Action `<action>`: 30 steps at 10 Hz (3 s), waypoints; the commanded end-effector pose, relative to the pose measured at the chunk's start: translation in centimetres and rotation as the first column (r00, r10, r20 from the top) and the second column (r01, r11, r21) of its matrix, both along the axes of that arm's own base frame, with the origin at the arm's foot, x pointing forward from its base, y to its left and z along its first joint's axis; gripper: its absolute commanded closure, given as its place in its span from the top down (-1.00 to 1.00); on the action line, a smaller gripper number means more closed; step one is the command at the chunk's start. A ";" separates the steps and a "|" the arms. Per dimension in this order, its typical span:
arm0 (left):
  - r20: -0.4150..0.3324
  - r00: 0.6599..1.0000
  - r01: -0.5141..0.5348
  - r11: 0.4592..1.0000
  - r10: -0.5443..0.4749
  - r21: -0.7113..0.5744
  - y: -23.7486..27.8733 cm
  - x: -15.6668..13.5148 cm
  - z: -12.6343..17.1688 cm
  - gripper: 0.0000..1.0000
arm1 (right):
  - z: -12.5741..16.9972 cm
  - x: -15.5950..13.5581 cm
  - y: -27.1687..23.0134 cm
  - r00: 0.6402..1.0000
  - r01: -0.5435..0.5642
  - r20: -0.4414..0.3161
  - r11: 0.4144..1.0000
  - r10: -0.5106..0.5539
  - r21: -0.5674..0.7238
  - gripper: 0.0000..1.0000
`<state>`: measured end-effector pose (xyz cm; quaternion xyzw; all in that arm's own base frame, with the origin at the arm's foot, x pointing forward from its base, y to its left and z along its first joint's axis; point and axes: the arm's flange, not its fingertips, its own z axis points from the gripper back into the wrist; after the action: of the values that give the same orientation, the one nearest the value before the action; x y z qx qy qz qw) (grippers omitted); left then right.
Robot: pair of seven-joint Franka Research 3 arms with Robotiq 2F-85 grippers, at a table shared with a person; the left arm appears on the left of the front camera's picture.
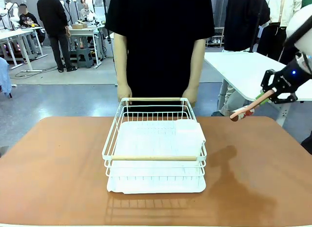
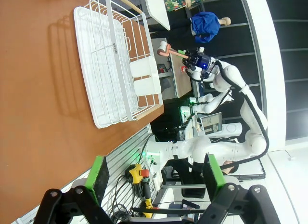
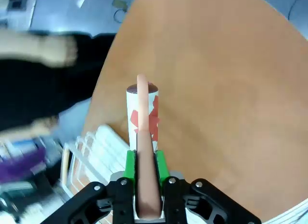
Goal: Clean the table.
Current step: Place the Lint Roller down when the Dish drying rack is positioned in the middle of the table.
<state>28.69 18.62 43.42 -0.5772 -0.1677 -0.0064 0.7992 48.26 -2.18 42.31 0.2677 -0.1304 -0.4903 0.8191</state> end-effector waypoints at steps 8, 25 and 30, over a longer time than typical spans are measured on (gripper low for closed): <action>0.025 1.000 0.009 1.000 -0.009 -0.014 0.3 -0.2 0.0 1.00 | -9.9 -1.7 3.7 0.899 0.416 0.112 0.905 -0.424 0.089 -0.58; 0.025 1.000 0.009 1.000 -0.009 -0.014 0.3 -0.2 0.0 1.00 | -8.7 -6.2 4.7 0.950 0.313 -0.019 0.950 -0.313 0.013 0.91; 0.025 1.000 0.009 1.000 -0.009 -0.014 0.3 -0.2 0.0 1.00 | -3.2 -6.9 4.8 0.983 0.172 -0.053 0.984 -0.174 -0.036 1.00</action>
<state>28.69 18.61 43.42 -0.5772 -0.1676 -0.0066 0.7992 42.92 2.67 32.17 0.2499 -0.1563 -0.5591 0.7749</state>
